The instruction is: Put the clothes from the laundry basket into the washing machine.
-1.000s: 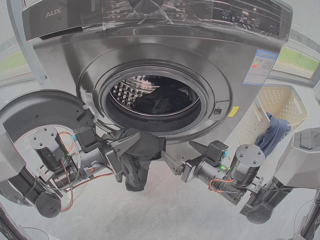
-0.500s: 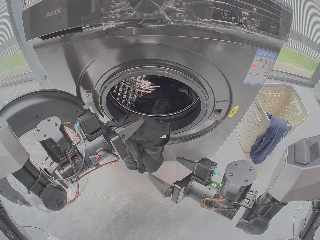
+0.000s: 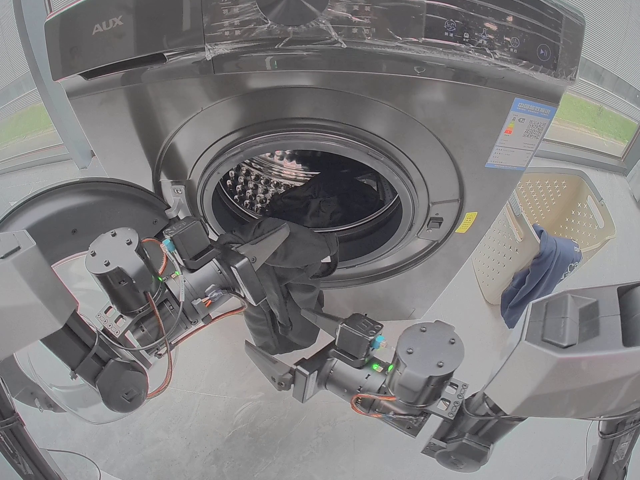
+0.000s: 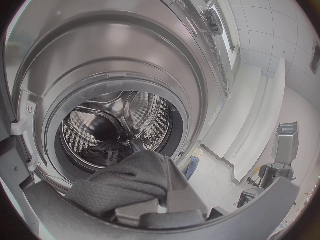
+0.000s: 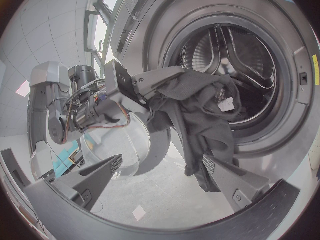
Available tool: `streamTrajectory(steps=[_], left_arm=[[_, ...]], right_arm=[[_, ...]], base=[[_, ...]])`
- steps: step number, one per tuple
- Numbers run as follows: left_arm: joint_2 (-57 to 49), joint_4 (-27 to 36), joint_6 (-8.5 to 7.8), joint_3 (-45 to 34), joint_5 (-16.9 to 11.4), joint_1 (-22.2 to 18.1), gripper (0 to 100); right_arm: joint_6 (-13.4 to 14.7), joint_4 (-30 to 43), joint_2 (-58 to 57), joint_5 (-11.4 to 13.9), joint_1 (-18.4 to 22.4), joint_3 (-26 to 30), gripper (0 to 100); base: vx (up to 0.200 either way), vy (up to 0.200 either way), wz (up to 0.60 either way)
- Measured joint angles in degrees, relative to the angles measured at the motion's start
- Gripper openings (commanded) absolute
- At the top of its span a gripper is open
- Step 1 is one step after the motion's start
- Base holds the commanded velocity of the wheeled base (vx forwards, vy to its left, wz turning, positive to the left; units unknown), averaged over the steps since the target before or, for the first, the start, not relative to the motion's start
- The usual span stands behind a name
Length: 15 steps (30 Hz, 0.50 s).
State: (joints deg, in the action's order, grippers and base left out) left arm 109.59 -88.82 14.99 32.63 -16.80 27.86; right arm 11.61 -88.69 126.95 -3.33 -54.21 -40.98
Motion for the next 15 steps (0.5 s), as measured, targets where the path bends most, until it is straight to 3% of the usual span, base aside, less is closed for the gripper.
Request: streamTrajectory(steps=[9, 15], left_arm=[[0.39, -0.02, 0.00, 0.29, 0.27, 0.15, 0], [0.28, -0.02, 0.00, 0.33, 0.33, 0.15, 0]], right_arm=[[-1.62, 0.12, 5.77, 0.43, 1.38, -9.68, 100], [-2.35, 0.12, 7.64, 0.44, 2.23, -12.85, 100]], base=[[0.000, 0.000, 0.00], [0.000, 0.000, 0.00]])
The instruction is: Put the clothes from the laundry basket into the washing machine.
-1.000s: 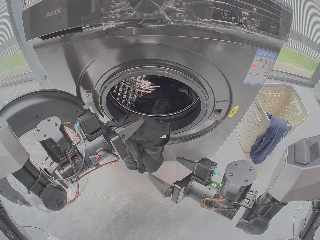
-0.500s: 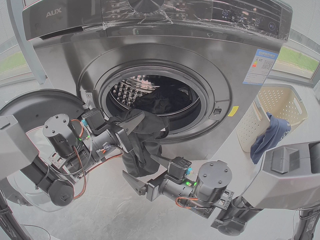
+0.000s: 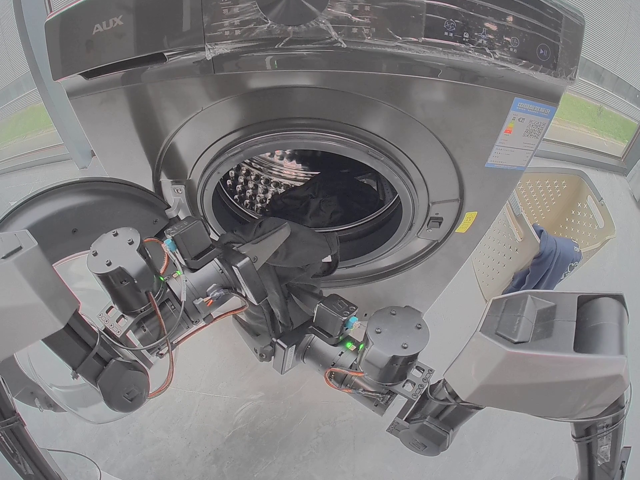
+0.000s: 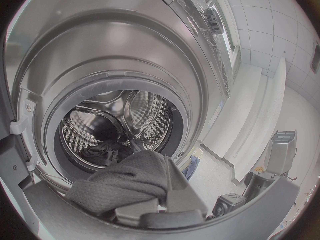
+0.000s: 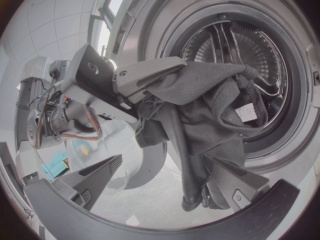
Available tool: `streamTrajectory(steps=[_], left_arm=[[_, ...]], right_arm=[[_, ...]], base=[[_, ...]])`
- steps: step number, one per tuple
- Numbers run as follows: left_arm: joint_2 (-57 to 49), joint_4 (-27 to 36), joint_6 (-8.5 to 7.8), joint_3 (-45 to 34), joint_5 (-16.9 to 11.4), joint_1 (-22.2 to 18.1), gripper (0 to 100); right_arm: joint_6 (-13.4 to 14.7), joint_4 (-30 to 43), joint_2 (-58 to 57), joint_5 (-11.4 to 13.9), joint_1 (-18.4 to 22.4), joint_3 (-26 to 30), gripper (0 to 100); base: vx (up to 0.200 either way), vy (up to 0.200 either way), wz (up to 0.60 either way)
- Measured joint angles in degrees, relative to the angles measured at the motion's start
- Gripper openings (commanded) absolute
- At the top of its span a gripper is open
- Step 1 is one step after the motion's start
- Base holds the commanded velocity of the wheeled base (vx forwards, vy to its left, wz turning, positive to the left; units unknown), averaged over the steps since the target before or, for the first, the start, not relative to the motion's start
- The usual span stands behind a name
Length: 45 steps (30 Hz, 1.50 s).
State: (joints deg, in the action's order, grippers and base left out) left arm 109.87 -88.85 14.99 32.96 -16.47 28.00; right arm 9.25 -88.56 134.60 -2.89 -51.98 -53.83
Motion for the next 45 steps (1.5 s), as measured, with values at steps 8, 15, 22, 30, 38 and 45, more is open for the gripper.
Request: streamTrajectory(steps=[8, 15, 22, 30, 38, 45], left_arm=[[-0.09, 0.00, 0.00, -0.02, 0.02, 0.00, 0], [-0.06, 0.00, 0.00, -0.17, 0.05, -0.06, 0], [0.24, 0.00, 0.02, -0.20, 0.07, -0.59, 0], [0.35, 0.00, 0.38, -0.04, 0.07, -1.02, 0], [-0.04, 0.00, 2.02, 0.17, 0.02, -1.41, 100], [-0.04, 0.00, 3.97, 1.38, 1.50, -2.76, 100]], right_arm=[[-0.17, -0.01, 2.26, -0.06, 0.59, -2.83, 100], [-0.15, -0.11, 3.58, -0.63, 0.96, -5.73, 0], [-0.01, -0.09, 2.65, -1.10, 0.96, -4.22, 0], [0.11, -0.06, -3.18, -1.67, 0.94, 4.25, 0], [0.51, -0.01, -8.39, -1.82, 1.99, 10.86, 0], [0.65, -0.01, -12.82, -1.82, 4.41, 13.21, 0]], base=[[0.000, 0.000, 0.00], [0.000, 0.000, 0.00], [0.000, 0.000, 0.00], [0.000, 0.000, 0.00], [0.000, 0.000, 0.00], [0.000, 0.000, 0.00]])
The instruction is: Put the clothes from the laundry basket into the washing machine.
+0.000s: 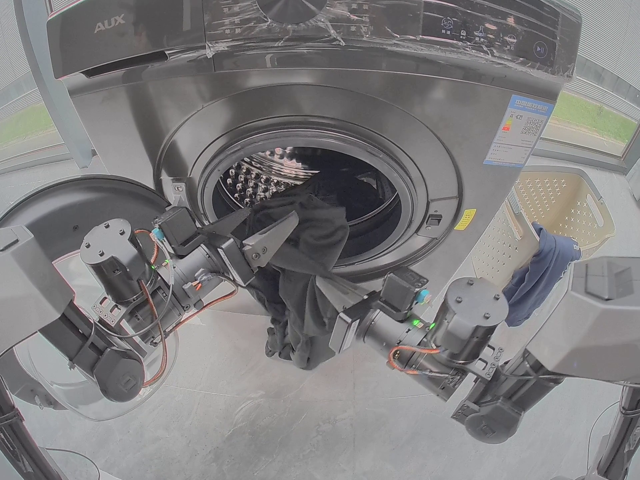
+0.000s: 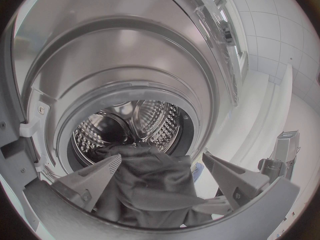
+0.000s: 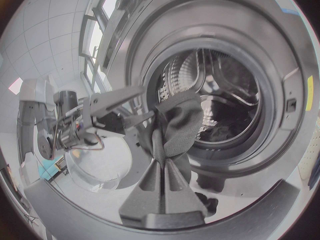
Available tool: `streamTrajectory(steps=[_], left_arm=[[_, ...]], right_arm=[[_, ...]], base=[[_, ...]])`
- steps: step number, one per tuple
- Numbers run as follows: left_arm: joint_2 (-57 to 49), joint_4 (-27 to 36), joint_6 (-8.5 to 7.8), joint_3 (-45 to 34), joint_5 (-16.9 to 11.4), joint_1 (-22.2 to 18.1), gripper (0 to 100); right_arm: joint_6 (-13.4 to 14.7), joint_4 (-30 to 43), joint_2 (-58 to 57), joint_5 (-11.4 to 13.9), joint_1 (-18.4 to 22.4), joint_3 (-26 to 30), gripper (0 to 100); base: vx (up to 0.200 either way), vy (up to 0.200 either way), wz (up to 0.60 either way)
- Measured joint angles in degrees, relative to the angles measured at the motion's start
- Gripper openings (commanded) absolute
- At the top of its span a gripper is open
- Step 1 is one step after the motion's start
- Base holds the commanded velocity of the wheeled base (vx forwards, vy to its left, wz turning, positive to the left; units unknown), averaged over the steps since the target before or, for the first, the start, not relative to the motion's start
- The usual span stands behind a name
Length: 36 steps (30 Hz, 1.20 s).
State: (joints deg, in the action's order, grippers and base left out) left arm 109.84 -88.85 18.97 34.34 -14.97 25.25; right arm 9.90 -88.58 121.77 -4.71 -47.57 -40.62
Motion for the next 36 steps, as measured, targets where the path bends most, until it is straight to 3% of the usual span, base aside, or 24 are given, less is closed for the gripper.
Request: streamTrajectory(steps=[13, 23, 26, 31, 34, 36], left_arm=[[1.77, 0.05, 0.21, 0.52, 0.90, -1.52, 100], [4.83, -0.02, -1.67, -2.40, 0.41, -1.50, 100], [5.24, -0.09, -3.91, -5.07, -1.01, -1.19, 100], [6.56, -0.06, -11.03, -9.73, -5.72, -0.66, 100], [8.27, -0.09, -14.41, -10.91, -6.45, -0.61, 100], [9.51, -0.11, -15.69, -11.14, -6.62, -0.61, 100]], right_arm=[[0.11, 0.01, -4.90, 0.04, 2.04, -0.33, 0], [0.20, 0.01, -6.01, 0.00, 2.06, -0.15, 0], [0.22, 0.01, -6.01, -0.02, 2.04, -0.37, 0], [0.20, 0.00, -6.01, -0.24, 1.99, -1.05, 0], [0.20, 0.00, -6.03, -0.54, 1.88, -1.28, 0], [0.20, 0.01, -6.08, -0.62, 1.65, -1.35, 0]], base=[[0.000, 0.000, 0.00], [0.000, 0.000, 0.00], [0.000, 0.000, 0.00], [0.000, 0.000, 0.00], [0.000, 0.000, 0.00], [0.000, 0.000, 0.00]])
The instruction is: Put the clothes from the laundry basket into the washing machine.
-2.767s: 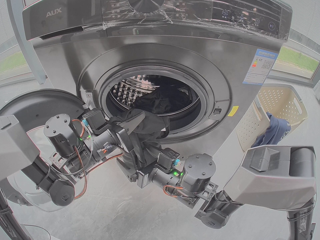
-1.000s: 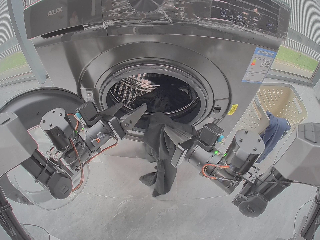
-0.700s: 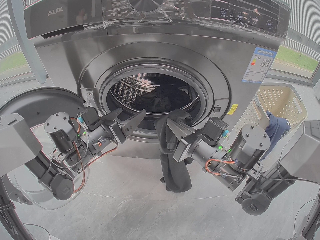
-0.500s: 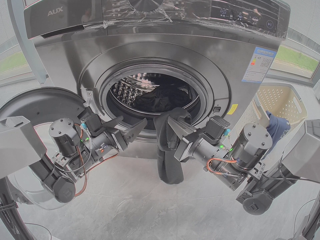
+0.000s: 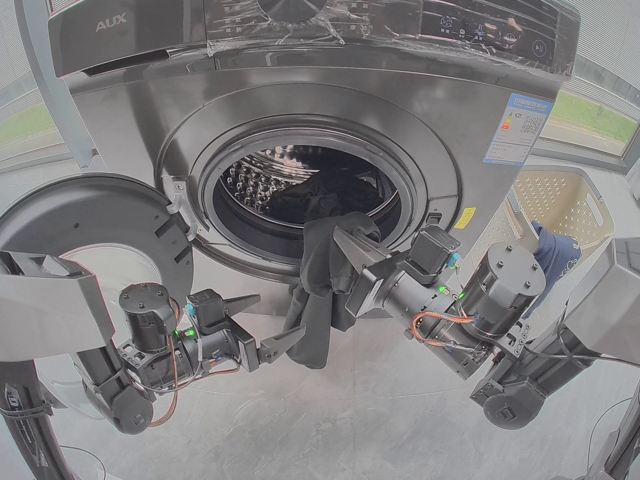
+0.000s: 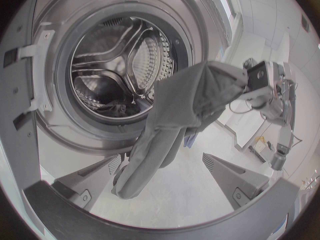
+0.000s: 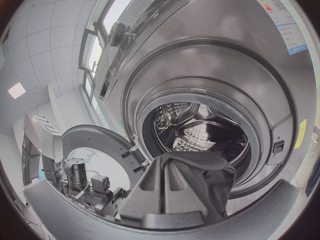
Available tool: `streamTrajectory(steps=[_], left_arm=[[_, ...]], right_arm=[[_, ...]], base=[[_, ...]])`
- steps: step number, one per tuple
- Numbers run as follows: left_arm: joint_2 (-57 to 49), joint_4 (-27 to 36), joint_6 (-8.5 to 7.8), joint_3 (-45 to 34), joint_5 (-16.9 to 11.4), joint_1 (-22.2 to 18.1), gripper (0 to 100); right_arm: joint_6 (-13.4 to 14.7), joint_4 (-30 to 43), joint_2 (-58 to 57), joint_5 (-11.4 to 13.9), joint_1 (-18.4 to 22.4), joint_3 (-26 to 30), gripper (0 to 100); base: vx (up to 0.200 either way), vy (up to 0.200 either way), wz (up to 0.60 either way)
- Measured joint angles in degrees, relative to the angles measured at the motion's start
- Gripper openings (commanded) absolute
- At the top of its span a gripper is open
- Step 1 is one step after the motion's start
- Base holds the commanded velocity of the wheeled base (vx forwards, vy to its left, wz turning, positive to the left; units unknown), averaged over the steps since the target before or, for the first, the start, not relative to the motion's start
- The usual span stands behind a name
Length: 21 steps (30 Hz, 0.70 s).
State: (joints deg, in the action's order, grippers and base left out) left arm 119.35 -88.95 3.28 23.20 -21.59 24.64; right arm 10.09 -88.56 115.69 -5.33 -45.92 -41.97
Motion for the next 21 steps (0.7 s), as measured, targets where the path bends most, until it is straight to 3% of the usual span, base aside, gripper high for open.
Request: streamTrajectory(steps=[21], left_arm=[[11.53, 0.13, -1.45, 11.89, 3.21, -0.44, 100]], right_arm=[[-0.13, 0.00, -1.63, -0.04, -3.02, -0.11, 0]], base=[[0.000, 0.000, 0.00]])
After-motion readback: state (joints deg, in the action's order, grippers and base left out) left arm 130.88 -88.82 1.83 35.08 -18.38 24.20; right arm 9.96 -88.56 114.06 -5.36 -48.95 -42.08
